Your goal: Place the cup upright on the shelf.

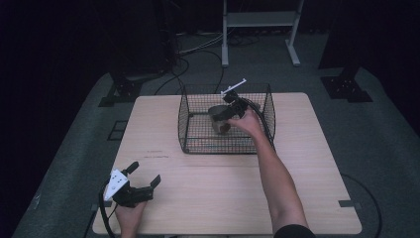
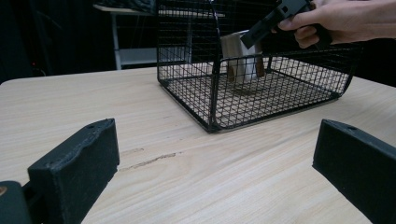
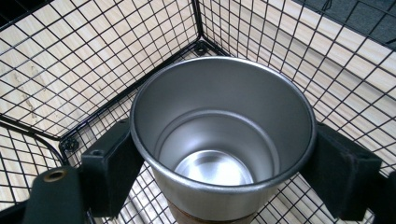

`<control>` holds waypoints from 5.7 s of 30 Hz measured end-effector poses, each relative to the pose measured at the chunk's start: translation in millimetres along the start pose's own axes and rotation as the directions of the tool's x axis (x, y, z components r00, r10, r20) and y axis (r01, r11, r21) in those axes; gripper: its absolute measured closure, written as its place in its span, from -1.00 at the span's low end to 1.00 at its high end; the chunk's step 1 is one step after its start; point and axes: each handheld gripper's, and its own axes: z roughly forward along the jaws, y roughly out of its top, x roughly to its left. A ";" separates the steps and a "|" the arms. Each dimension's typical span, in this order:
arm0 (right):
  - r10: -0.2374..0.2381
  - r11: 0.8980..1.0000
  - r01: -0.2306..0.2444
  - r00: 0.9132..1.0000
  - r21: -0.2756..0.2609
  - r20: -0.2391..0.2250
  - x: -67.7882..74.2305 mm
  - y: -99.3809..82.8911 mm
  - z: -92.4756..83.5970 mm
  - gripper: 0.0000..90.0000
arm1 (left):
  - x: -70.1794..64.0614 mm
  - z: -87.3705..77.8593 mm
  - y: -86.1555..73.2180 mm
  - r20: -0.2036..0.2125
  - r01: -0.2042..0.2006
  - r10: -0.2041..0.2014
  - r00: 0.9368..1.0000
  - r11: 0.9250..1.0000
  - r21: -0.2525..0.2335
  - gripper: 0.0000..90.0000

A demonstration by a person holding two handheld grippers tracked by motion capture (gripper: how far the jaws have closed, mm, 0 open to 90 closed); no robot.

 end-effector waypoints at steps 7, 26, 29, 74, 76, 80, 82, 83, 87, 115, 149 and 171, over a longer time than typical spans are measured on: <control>-0.003 0.999 0.002 1.000 0.043 0.011 -2.2 -3.3 5.1 -0.64 | 0.0 -0.1 -0.1 -0.001 0.002 -0.002 1.000 1.000 -0.002 -1.00; -0.036 0.998 0.035 0.999 0.053 0.022 4.4 -2.1 3.8 -0.68 | -0.3 -0.1 -0.1 -0.001 0.001 -0.001 1.000 1.000 0.003 -1.00; -0.038 0.998 0.036 0.999 0.057 0.026 4.5 -2.1 2.8 -0.70 | -0.4 -0.1 -0.2 -0.003 0.002 -0.002 1.000 1.000 0.002 -1.00; 0.021 0.993 -0.027 0.998 -0.113 -0.057 17.3 -0.6 -68.2 -0.70 | -2.0 -0.7 -0.6 0.003 -0.003 0.003 1.000 1.000 0.014 -1.00; 0.016 0.993 -0.022 0.998 -0.113 -0.060 18.5 -0.8 -69.5 -0.70 | -2.2 -0.3 -0.7 0.003 -0.004 0.004 1.000 1.000 0.013 -1.00; 0.005 0.994 -0.012 0.998 -0.109 -0.066 22.9 -2.5 -72.7 -0.70 | -2.0 0.2 -0.4 0.003 -0.008 0.008 1.000 1.000 0.013 -1.00; 0.008 0.993 -0.018 0.996 -0.115 -0.084 23.5 -3.0 -73.8 -0.70 | -1.8 0.3 -0.3 0.003 -0.008 0.008 1.000 1.000 0.012 -1.00; 0.004 0.993 -0.015 0.996 -0.120 -0.092 24.9 -3.3 -75.0 -0.70 | -1.7 0.3 -0.3 0.003 -0.008 0.008 1.000 1.000 0.011 -1.00; -0.021 0.993 0.011 0.996 -0.114 -0.086 31.4 -5.5 -81.0 -0.70 | -1.4 0.4 -0.1 0.002 -0.005 0.005 1.000 1.000 0.011 -1.00; -0.050 0.994 0.039 0.992 -0.099 -0.117 39.7 -45.1 -108.7 -0.71 | -1.4 2.0 -0.3 0.007 -0.009 0.009 1.000 1.000 0.016 -1.00; -0.094 0.990 0.078 0.986 -0.115 -0.137 53.0 -103.6 -133.7 -0.71 | -1.0 2.9 -0.5 0.011 -0.009 0.009 1.000 1.000 0.024 -1.00; -0.077 0.988 0.056 0.986 -0.141 -0.146 52.4 -142.1 -149.2 -0.71 | -1.0 2.7 -0.4 0.008 -0.011 0.011 1.000 1.000 0.024 -1.00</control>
